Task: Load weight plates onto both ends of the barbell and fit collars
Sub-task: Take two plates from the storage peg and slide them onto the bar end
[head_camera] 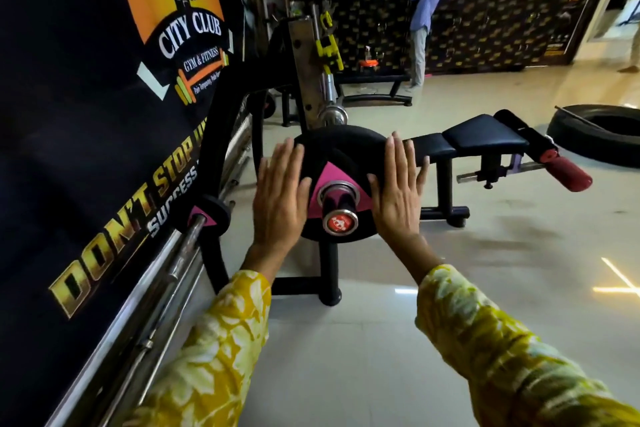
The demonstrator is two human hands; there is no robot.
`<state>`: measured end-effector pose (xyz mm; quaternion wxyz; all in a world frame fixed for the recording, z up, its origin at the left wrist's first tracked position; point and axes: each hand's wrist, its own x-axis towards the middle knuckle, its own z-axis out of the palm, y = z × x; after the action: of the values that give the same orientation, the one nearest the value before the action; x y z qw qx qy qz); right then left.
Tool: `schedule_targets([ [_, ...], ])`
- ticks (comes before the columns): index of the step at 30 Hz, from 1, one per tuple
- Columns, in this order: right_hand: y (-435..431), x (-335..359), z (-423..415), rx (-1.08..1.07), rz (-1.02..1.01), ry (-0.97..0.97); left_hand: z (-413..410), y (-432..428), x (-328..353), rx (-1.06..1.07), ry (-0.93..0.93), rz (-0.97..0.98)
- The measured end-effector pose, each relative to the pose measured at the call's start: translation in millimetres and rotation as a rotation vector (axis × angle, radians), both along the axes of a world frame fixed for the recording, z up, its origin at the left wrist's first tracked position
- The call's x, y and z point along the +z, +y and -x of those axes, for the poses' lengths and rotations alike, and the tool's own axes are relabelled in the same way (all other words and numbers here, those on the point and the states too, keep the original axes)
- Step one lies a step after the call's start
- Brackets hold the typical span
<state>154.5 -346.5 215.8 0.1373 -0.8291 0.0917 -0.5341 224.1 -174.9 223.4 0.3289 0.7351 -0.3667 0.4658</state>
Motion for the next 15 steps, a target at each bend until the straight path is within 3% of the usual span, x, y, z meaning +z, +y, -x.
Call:
schedule_targets([
  [2,-7.8,-9.0,-13.2,-0.143,0.119,-0.005,-12.1,-15.4,-4.5,0.158,-0.089,-0.124],
  [5,-19.6,-15.8,-31.6,-0.254,0.294,-0.054,-40.4,-28.6,-14.2,0.289,-0.153,-0.147],
  [15,-70.8,-7.3,-143.5,-0.357,0.402,-0.014,-159.6,-86.9,-20.8,0.202,-0.134,-0.092],
])
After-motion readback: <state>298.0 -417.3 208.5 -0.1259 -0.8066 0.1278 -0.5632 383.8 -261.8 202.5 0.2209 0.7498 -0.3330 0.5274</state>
